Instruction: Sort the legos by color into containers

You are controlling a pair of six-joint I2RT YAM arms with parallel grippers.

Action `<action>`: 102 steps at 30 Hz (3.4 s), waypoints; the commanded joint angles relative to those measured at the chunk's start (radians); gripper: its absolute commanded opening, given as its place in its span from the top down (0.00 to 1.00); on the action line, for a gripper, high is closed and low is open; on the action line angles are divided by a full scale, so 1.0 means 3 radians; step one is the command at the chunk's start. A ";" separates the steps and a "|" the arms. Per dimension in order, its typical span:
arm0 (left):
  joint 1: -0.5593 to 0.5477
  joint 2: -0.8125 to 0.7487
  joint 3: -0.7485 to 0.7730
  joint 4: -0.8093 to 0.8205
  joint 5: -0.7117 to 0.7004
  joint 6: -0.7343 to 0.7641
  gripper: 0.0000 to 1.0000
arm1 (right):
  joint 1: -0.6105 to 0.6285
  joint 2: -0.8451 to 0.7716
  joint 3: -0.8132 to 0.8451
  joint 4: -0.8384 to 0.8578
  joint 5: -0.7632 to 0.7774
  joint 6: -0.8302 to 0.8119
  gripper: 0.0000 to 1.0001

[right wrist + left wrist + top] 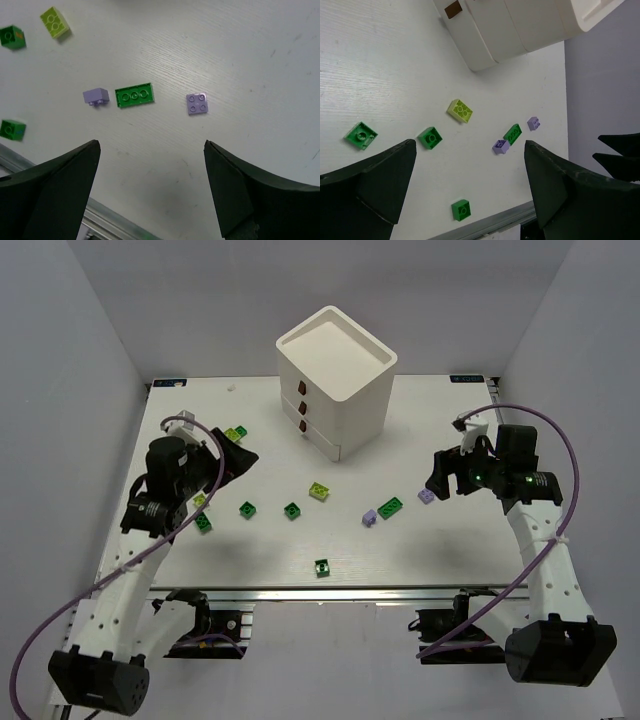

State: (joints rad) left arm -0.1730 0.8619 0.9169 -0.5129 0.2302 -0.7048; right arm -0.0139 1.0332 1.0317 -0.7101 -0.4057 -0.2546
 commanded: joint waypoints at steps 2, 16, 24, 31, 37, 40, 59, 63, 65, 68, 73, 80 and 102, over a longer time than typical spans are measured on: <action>0.0014 0.0419 0.0078 0.0354 0.0194 0.0242 0.04 | 0.0000 -0.0069 0.0115 -0.0296 -0.0701 -0.1209 0.11; 0.0014 0.1166 0.0032 0.1846 0.0704 0.1582 0.43 | 0.0026 0.0170 -0.0105 -0.0441 -0.2319 -0.1428 0.97; 0.0014 0.2126 0.0665 0.2399 0.1001 0.1623 0.12 | 0.0041 0.0421 -0.0146 0.0347 -0.2206 -0.0098 0.21; 0.0014 0.2858 0.1055 0.2952 0.1094 0.1868 0.16 | 0.0036 0.0606 -0.0100 0.0357 -0.2196 -0.0036 0.22; -0.0016 0.3242 0.1397 0.3156 0.1390 0.2006 0.20 | 0.0031 0.0473 -0.0289 0.0480 -0.2237 -0.0174 0.23; -0.0016 0.3390 0.1555 0.3239 0.1426 0.2078 0.21 | 0.0031 0.0416 -0.0361 0.0582 -0.2242 -0.0179 0.23; -0.0139 0.3983 0.2312 0.2666 0.1784 0.2508 0.31 | 0.0026 0.0590 -0.0376 0.0654 -0.2135 -0.0291 0.23; -0.0170 0.4035 0.2389 0.2630 0.1799 0.2498 0.34 | 0.0026 0.0631 -0.0356 0.0654 -0.2130 -0.0286 0.23; -0.0200 0.4045 0.2384 0.2666 0.1799 0.2472 0.34 | 0.0031 0.0657 -0.0351 0.0654 -0.2125 -0.0286 0.23; -0.0201 0.4055 0.2410 0.2702 0.1805 0.2431 0.36 | 0.0031 0.0657 -0.0345 0.0664 -0.2099 -0.0291 0.22; -0.0231 0.4117 0.2502 0.2656 0.1682 0.2416 0.47 | 0.0031 0.0652 -0.0361 0.0664 -0.2084 -0.0297 0.23; -0.0231 0.4188 0.2675 0.2722 0.1646 0.2216 0.84 | 0.0031 0.0636 -0.0376 0.0624 -0.2048 -0.0353 0.23; -0.0134 0.3023 0.1418 0.2625 0.1309 0.2436 1.00 | 0.0036 0.0565 -0.0473 0.0542 -0.1987 -0.0506 0.24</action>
State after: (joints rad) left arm -0.2169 1.8832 1.3602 0.2836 0.6304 -0.0128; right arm -0.0051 1.2240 0.8986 -0.5434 -0.9966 -0.3790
